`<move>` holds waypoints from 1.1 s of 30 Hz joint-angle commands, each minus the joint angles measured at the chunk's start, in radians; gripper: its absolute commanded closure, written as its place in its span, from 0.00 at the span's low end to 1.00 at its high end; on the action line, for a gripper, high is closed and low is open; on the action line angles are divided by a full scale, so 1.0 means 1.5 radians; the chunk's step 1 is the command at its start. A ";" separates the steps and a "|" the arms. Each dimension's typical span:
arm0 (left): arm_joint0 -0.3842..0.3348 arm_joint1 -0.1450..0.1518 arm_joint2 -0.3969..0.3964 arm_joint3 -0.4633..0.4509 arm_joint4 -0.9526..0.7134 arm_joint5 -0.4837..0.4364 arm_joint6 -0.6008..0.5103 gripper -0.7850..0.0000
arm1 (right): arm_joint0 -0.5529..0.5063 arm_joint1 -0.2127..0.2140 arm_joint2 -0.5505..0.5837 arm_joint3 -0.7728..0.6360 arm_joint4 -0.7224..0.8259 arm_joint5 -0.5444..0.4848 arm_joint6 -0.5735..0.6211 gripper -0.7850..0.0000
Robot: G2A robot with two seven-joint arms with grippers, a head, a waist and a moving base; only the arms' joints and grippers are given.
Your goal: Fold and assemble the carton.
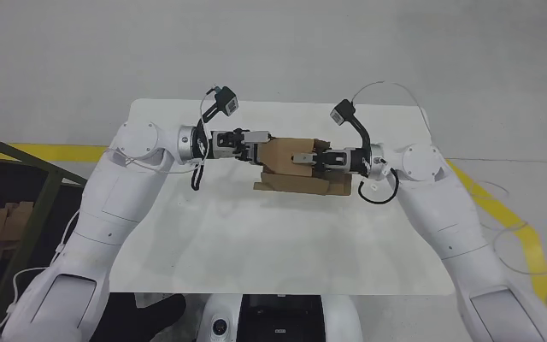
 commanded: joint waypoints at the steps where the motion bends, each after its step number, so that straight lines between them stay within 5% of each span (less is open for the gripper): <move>1: -0.002 0.000 -0.002 0.004 0.001 0.000 0.007 0.00 | -0.002 0.000 -0.002 -0.004 0.000 0.001 0.003 1.00; 33: -0.009 -0.003 -0.004 -0.027 0.017 0.007 0.039 0.00 | 0.001 -0.013 -0.040 -0.031 0.011 -0.006 0.016 1.00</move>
